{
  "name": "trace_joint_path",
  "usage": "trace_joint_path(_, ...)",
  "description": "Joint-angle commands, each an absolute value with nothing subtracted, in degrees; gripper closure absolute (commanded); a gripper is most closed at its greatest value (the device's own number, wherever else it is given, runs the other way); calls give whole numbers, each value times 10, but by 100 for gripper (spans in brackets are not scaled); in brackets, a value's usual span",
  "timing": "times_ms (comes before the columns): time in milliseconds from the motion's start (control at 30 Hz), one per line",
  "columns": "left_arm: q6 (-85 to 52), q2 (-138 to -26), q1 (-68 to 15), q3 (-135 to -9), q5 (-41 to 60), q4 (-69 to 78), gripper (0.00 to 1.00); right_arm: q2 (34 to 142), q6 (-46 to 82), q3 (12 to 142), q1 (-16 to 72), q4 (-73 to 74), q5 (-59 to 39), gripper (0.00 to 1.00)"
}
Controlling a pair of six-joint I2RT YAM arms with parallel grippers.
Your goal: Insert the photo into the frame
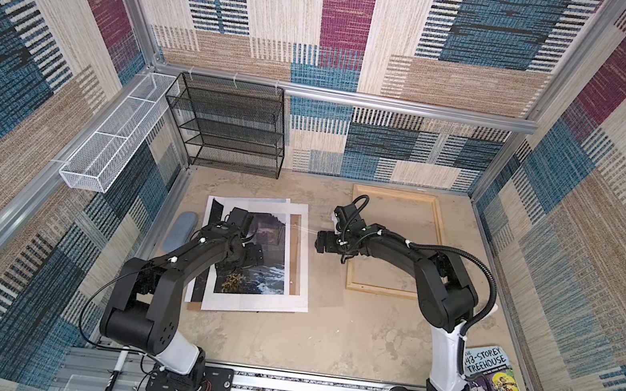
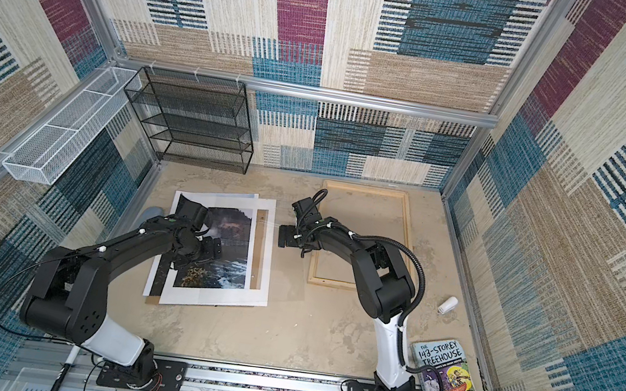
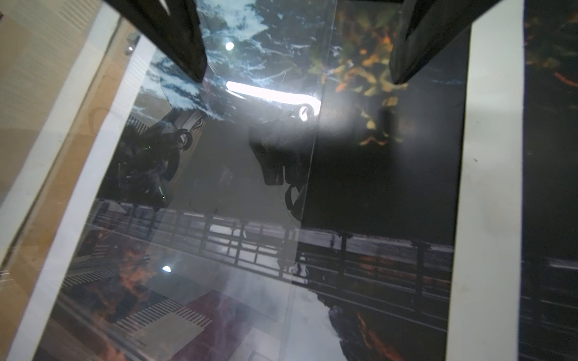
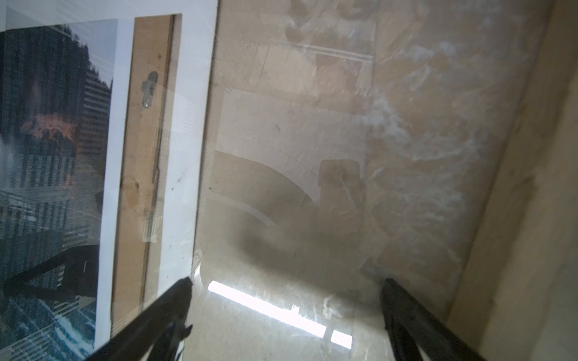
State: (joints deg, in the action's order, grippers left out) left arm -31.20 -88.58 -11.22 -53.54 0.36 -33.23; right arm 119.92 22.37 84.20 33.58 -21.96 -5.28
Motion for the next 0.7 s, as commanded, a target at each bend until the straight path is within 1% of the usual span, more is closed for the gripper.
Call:
trace_joint_path(0, -303, -895, -115, -542, 14, -327, 7, 1202, 219, 835, 337, -209, -80, 5)
trace_joint_path(300, -298, -918, -120, -541, 19, -311, 10, 1203, 217, 829, 337, -189, -125, 5)
trace_joint_path(667, -298, -932, -120, -532, 40, -283, 11, 1202, 218, 810, 337, -176, -142, 5)
